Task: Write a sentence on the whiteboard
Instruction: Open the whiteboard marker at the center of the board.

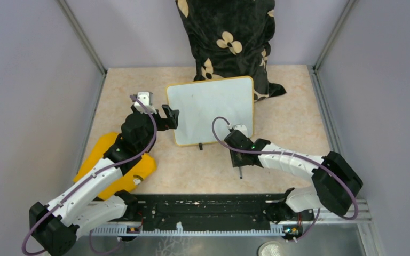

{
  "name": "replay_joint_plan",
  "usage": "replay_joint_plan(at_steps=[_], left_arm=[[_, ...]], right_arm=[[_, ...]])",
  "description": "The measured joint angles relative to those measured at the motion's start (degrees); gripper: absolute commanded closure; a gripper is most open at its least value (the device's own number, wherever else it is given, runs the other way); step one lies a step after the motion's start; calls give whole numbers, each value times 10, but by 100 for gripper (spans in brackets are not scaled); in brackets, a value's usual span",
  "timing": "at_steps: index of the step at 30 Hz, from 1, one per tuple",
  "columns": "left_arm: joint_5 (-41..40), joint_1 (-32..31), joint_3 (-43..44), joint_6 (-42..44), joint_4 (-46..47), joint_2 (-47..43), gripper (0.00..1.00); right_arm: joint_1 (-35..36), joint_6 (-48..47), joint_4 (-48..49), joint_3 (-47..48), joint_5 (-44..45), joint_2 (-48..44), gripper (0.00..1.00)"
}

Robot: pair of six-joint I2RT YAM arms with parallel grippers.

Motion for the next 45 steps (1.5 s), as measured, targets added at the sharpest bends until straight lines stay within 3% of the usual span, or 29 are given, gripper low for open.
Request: replay_joint_plan(at_steps=[22,32,36,41,45], left_arm=[[0,0,4,0,-1,-1,1],[0,0,5,0,0,-2,1],[0,0,5,0,0,-2,1],[6,0,5,2,4,-2,1],[18,0,3,9,23,-5,1]], right_arm=[[-30,-20,43,-11,-24,53,77],[-41,-26,65,-19,-31,50,99],[-41,-28,67,-19,-34,49,100],[-38,-39,55,-46,-61,0,100],[-24,-56,23,-52,-77,-105,100]])
